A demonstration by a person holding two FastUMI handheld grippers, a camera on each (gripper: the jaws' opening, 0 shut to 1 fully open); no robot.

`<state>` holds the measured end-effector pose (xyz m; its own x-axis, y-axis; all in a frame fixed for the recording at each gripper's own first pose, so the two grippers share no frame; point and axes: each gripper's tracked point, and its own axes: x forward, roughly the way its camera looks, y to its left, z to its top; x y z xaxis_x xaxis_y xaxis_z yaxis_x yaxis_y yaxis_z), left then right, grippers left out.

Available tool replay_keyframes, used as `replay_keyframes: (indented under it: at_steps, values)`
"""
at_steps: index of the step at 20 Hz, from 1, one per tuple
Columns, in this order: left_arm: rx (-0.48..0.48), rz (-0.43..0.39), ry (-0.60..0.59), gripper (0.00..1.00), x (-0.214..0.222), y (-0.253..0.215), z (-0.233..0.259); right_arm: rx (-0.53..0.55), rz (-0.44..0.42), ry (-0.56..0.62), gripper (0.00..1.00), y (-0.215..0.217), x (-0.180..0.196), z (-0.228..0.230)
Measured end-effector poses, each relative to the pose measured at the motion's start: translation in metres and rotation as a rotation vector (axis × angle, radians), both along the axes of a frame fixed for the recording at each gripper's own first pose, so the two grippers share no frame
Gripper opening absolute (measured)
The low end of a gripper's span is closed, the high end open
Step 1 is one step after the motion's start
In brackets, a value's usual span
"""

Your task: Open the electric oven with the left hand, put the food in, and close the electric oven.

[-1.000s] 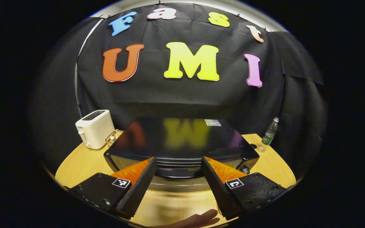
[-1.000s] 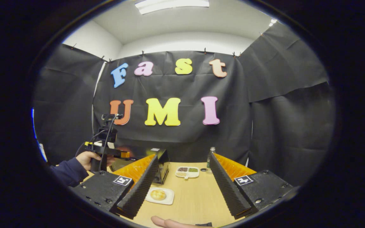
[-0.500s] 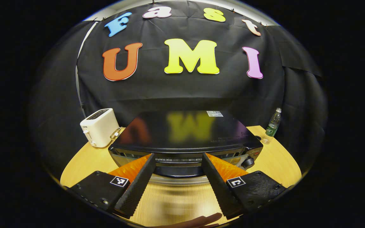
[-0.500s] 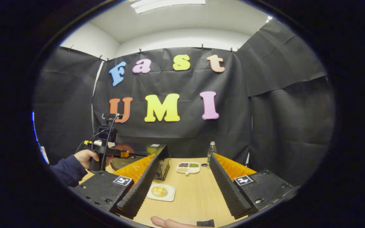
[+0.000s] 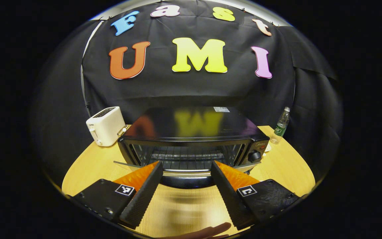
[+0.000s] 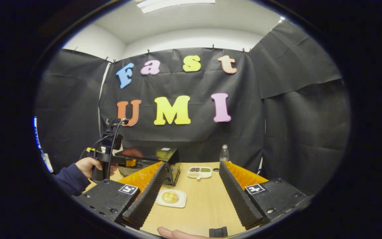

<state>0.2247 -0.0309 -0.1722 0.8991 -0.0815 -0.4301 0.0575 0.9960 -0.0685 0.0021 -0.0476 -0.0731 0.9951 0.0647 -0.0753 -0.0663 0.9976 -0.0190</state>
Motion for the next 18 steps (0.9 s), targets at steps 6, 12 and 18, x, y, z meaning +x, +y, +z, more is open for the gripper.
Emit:
replay_keyframes:
  at_steps: [6,12,18]
  values:
    - [0.005,-0.012,-0.002,0.98,-0.032,-0.001,-0.02,0.002,0.017,0.009,1.0,0.011,-0.004,-0.007]
    - [0.003,-0.009,-0.039,0.97,-0.054,-0.001,-0.041,-0.014,0.019,0.064,1.0,0.02,0.0,-0.031]
    - [0.004,-0.011,-0.046,0.97,-0.075,0.0,-0.071,-0.02,0.022,0.092,1.0,0.023,0.003,-0.043]
